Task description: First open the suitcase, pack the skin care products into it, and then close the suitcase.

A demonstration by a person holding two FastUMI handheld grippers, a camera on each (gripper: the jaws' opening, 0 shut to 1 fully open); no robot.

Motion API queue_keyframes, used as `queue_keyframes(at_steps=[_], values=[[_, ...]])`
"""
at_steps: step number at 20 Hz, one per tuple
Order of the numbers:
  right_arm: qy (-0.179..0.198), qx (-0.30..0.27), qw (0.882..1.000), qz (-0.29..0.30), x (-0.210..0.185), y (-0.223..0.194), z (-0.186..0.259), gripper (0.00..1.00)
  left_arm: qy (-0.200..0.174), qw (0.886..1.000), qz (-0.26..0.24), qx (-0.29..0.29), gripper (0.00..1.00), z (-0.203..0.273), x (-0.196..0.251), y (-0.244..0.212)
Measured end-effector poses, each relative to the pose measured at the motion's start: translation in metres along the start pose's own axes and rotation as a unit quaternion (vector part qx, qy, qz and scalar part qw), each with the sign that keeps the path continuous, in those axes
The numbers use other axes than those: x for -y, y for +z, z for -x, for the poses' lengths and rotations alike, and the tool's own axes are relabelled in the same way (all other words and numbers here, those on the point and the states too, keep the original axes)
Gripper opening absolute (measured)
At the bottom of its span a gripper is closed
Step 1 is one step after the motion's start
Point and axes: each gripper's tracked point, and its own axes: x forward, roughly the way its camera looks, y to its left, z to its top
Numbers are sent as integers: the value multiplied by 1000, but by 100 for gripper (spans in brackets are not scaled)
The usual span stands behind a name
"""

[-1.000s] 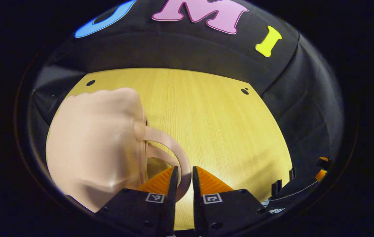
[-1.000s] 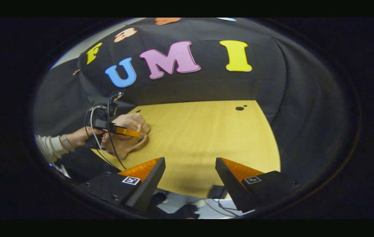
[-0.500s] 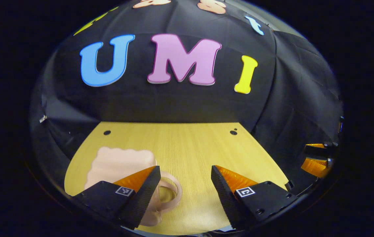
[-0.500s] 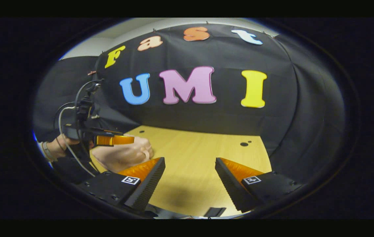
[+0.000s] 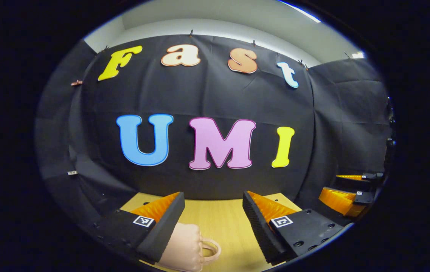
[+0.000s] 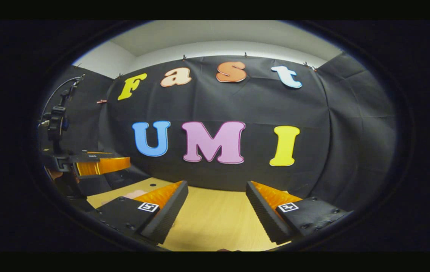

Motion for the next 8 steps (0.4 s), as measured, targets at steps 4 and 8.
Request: queue_keyframes(at_steps=[4, 8], values=[[-44, 30, 997, 48, 6, 23, 3, 98, 0, 1000, -10, 28, 96, 25, 9, 15], [-47, 59, 995, 70, -10, 47, 8, 97, -2, 999, -19, 38, 96, 31, 16, 25]])
